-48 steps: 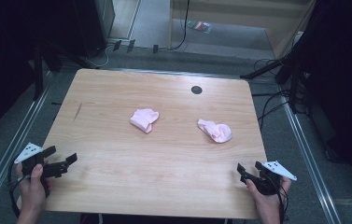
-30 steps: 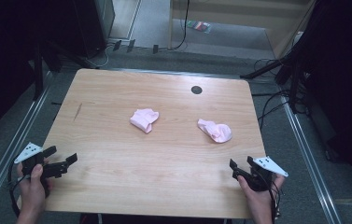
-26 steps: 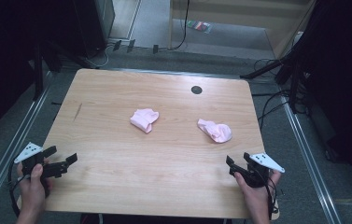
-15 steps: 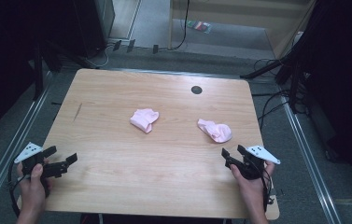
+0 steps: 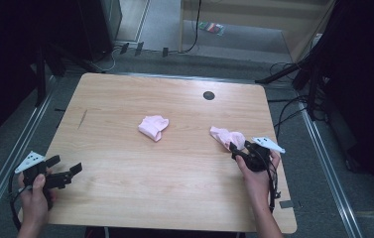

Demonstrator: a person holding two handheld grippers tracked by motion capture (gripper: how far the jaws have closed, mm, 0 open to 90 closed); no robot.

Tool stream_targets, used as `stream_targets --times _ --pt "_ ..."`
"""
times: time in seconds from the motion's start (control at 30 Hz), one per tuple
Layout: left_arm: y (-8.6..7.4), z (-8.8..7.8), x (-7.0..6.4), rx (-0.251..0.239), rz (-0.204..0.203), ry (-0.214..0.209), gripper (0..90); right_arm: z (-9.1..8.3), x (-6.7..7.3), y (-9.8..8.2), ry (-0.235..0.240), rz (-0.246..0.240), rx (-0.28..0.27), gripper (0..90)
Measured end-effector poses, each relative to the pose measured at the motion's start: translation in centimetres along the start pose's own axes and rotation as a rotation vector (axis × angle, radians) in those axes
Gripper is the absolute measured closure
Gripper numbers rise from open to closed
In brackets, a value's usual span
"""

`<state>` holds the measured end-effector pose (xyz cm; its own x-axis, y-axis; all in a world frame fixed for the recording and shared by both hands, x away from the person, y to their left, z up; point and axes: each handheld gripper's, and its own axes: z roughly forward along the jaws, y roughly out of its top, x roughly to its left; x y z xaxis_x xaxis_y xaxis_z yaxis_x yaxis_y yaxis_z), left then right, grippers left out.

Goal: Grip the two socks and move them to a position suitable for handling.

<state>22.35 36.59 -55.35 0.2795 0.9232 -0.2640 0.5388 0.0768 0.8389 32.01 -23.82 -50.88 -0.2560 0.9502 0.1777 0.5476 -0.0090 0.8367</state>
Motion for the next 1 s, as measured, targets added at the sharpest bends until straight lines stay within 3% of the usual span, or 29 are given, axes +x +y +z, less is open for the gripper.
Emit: stream_targets --times 0.23,0.4,0.7,0.8,0.9,1.0 --pt "0.0 0.0 0.0 -0.002 -0.001 -0.001 0.0 2.6 -0.1 0.8 -0.02 -0.007 0.05 36.3" --pt "0.0 -0.1 0.0 -0.001 -0.002 -0.001 0.0 4.3 -0.7 1.1 -0.049 0.051 0.12 35.0" --pt "0.0 -0.1 0.0 -0.002 0.001 0.004 0.0 6.4 -0.5 0.4 -0.083 0.012 0.162 29.2" --pt "0.0 0.0 -0.1 -0.003 0.002 0.009 0.0 6.7 -0.2 0.1 -0.096 -0.027 0.17 29.5" --pt "0.0 -0.1 -0.1 -0.01 0.008 0.012 0.0 6.7 0.3 -0.1 -0.132 -0.092 0.176 34.1" --pt "0.0 -0.1 -0.2 -0.026 0.01 0.029 0.0 6.6 0.6 -0.4 -0.138 -0.093 0.158 43.0"
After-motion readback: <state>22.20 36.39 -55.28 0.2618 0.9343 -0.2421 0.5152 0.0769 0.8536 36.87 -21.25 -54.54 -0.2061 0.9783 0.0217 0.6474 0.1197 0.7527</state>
